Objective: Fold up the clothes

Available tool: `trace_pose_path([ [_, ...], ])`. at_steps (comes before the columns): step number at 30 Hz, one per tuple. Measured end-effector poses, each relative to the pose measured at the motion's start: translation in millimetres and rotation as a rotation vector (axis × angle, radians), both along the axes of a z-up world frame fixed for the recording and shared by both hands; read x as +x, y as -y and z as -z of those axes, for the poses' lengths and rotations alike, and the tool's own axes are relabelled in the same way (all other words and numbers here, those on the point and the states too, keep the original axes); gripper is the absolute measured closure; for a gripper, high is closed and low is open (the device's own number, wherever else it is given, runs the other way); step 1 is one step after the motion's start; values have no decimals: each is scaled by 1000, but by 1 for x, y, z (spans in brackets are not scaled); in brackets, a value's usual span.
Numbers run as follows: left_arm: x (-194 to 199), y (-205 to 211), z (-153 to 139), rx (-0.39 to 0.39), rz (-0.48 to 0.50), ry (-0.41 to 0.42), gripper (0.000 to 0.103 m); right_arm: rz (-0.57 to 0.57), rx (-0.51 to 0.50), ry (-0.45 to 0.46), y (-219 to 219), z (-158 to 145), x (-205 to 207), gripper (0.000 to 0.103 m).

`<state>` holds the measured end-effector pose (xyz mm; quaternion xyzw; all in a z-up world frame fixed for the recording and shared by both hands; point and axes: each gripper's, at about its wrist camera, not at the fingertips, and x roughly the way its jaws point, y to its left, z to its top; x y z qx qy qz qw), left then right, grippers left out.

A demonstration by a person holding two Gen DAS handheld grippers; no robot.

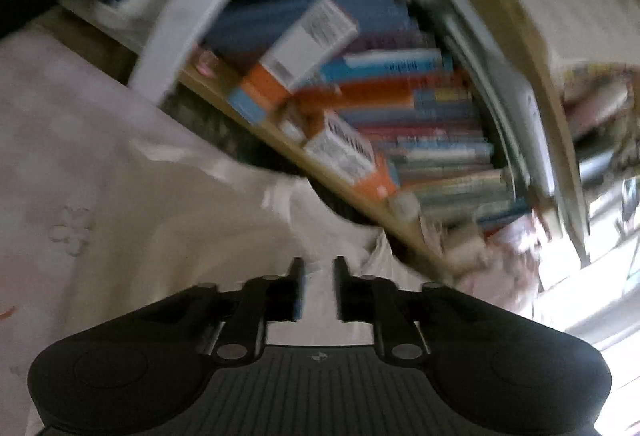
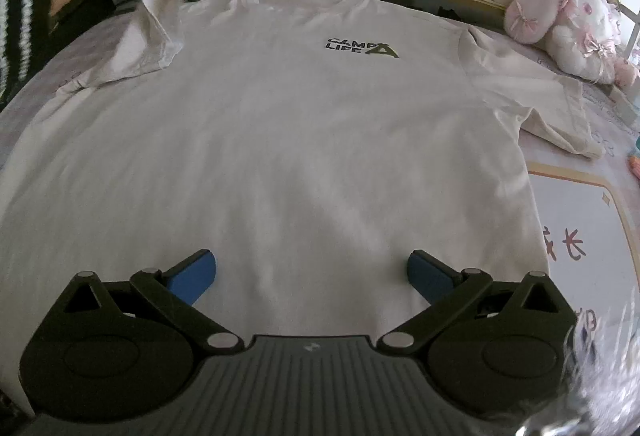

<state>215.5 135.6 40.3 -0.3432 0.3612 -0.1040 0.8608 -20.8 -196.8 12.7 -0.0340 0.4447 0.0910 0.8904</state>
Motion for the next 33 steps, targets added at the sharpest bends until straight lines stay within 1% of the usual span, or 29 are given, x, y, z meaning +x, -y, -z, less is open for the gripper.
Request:
trace_pose_path([
  [1,-3,-3,0,8,-13,5,70,-3,0,0,1,0,-1,0],
  [2,-6,-5,-1,17,-25,10,58,-5,1,2,2,0,-1,0],
  [3,-11,-7,-2,34,-42,13,54,-8,2,5,3,0,-2,0],
  [4,-19,-6,-3,80,-56,9,53,-10,3,8,3,0,-3,0],
  [6,-34,4,-1,205,-5,-8,54,-12,3,12,4,1,-3,0],
  [8,-52,28,4,340,97,-12,54,-13,2,14,3,2,-2,0],
  [10,-72,55,10,505,179,18,54,-14,2,15,3,2,-2,0],
  [11,-79,68,14,588,206,29,54,-14,1,14,3,2,-2,0],
  [13,-84,87,22,735,227,34,54,-14,1,14,3,2,-1,0],
  [15,-81,98,33,831,243,32,56,-18,1,12,3,1,-2,0],
  [16,-80,100,37,857,247,28,76,-21,1,12,4,1,-2,0],
  [17,-78,100,39,866,248,26,92,-23,1,11,4,0,-3,0],
  [18,-76,96,37,837,240,27,99,-26,1,10,5,0,-3,0],
  [19,-76,92,32,803,228,34,103,-29,1,9,5,0,-4,0],
  [20,-81,86,21,761,218,70,103,-32,1,9,6,0,-4,0],
  [21,-89,82,9,721,235,134,103,-35,2,9,7,-1,-5,0],
  [22,-95,80,0,675,284,188,103,-37,3,10,8,-1,-5,0],
  [23,-98,79,-4,636,350,200,98,-39,3,12,9,-1,-5,0],
  [24,-96,79,-1,620,400,167,98,-40,4,14,9,0,-5,0],
  [26,-88,75,12,575,499,56,96,-39,3,13,9,0,-4,0],
  [27,-85,72,17,584,489,18,96,-38,3,13,9,0,-4,0],
  [28,-84,70,19,615,443,3,96,-37,3,14,8,0,-5,0],
  [30,-80,66,16,655,313,7,94,-36,3,16,8,1,-6,0],
  [32,-76,66,13,667,240,26,94,-33,2,16,7,1,-6,0],
  [33,-73,69,14,681,228,28,94,-32,2,16,7,1,-6,0],
])
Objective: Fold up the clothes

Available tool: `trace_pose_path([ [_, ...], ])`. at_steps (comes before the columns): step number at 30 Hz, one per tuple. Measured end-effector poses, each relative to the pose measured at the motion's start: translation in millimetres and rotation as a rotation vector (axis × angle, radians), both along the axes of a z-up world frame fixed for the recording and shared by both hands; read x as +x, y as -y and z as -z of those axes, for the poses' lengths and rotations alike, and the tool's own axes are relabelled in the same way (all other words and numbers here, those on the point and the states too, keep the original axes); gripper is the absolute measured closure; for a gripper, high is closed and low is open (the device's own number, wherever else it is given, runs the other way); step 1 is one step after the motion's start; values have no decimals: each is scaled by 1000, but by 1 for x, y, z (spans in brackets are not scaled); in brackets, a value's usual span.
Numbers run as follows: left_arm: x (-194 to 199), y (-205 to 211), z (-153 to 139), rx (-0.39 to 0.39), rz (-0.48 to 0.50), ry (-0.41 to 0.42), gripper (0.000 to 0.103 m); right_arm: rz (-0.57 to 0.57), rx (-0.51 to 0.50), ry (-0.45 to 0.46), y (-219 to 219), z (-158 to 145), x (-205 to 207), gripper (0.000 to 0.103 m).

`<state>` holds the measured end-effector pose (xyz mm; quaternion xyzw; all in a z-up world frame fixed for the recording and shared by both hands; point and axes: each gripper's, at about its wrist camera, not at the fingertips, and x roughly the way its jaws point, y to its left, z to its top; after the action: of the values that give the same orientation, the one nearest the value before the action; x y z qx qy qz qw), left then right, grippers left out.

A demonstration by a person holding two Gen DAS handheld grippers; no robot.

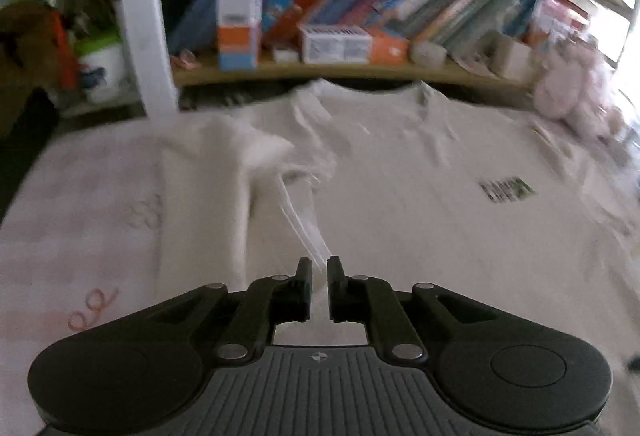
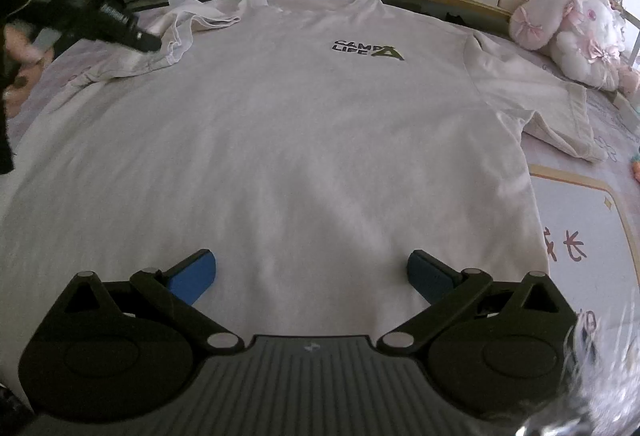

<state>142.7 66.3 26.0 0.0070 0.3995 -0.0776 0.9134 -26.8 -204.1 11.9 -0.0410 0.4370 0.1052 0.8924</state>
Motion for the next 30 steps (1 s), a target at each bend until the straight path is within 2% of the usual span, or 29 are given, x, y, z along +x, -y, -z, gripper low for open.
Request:
trace_pose_path([
  [3,11,10,5,51,-35,-5,92,2,-1,-1,0,0,1,0],
  [7,23,21,16,94,-74,-59,85,-1,0,1,0,0,0,0],
  [9,21,24,18,136,-72,-39,84,-4,1,1,2,0,0,0],
  [10,20,25,19,152,-65,-32,88,-5,1,1,2,0,0,0],
  [11,20,24,20,155,-54,-25,95,-7,1,1,3,0,-1,0],
  [12,18,21,17,142,-44,-18,102,-8,1,1,3,0,-1,0],
  [15,11,11,1,90,-4,24,102,-13,2,1,5,0,-1,0],
  [17,-1,5,-16,32,67,68,102,-17,3,3,6,0,-2,0],
  [19,-12,3,-25,3,157,60,101,-20,3,5,6,0,-2,0],
  [21,-11,3,-17,39,195,-4,95,-21,3,8,6,1,-2,0],
  [24,2,-5,6,55,152,-125,86,-23,2,7,6,1,-1,0],
  [27,1,-33,-9,-91,57,-38,76,-26,2,5,5,1,-2,0],
  [28,1,-42,-15,-139,26,-8,68,-27,1,5,5,1,-2,0],
  [29,3,-52,-19,-178,-15,18,64,-29,1,5,5,1,-3,0],
  [30,10,-65,-21,-193,-76,37,64,-30,1,5,6,1,-4,0],
])
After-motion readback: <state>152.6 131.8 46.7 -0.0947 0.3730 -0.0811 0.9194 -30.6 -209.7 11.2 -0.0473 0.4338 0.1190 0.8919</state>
